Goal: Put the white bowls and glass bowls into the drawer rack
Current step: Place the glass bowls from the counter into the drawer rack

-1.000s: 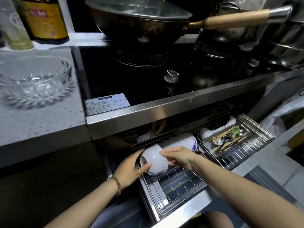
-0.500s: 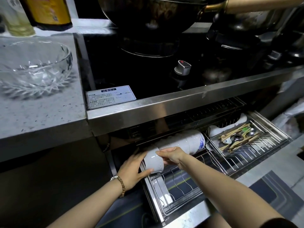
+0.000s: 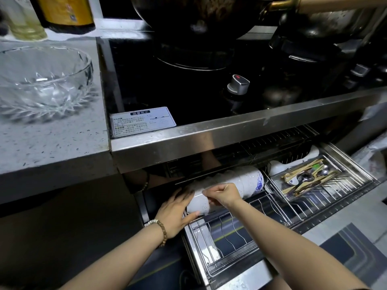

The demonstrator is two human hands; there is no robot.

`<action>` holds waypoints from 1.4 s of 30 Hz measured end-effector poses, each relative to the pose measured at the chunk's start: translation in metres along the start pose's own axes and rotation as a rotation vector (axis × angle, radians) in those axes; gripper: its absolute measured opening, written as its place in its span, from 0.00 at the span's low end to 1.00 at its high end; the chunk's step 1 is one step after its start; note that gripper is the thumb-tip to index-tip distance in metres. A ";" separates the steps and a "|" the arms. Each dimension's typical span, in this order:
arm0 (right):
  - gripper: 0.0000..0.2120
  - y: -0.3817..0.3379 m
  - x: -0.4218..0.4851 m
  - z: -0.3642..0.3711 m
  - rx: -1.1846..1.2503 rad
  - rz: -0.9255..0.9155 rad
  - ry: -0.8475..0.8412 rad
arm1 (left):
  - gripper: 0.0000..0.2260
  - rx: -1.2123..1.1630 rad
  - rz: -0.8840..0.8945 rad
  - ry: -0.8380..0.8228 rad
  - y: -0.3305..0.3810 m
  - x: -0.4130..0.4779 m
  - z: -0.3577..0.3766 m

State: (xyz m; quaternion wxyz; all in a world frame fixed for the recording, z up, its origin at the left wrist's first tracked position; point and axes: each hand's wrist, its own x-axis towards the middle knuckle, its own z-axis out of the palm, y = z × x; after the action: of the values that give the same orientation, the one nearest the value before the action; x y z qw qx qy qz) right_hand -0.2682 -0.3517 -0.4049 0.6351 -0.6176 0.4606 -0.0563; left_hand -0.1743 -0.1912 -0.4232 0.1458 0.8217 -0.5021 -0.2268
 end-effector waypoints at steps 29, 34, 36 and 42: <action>0.16 -0.144 -0.219 -0.032 -0.177 -0.596 -0.261 | 0.12 -0.512 0.270 0.318 0.054 -0.153 -0.177; 0.18 -0.191 -0.239 0.016 -0.216 -0.805 -0.309 | 0.12 -0.468 0.343 0.425 0.048 -0.202 -0.237; 0.17 -0.208 -0.240 0.038 -0.274 -0.872 -0.313 | 0.11 -0.437 0.334 0.503 0.041 -0.214 -0.259; 0.17 -0.254 -0.231 0.096 -0.459 -1.010 -0.259 | 0.13 -0.380 0.198 0.698 0.008 -0.226 -0.307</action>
State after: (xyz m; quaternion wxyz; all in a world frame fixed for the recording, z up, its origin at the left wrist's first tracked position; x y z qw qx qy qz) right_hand -0.2106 -0.1920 -0.0911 0.4301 -0.8852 0.0268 -0.1750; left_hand -0.1099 0.0107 -0.1059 0.4779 0.7553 -0.4484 -0.0078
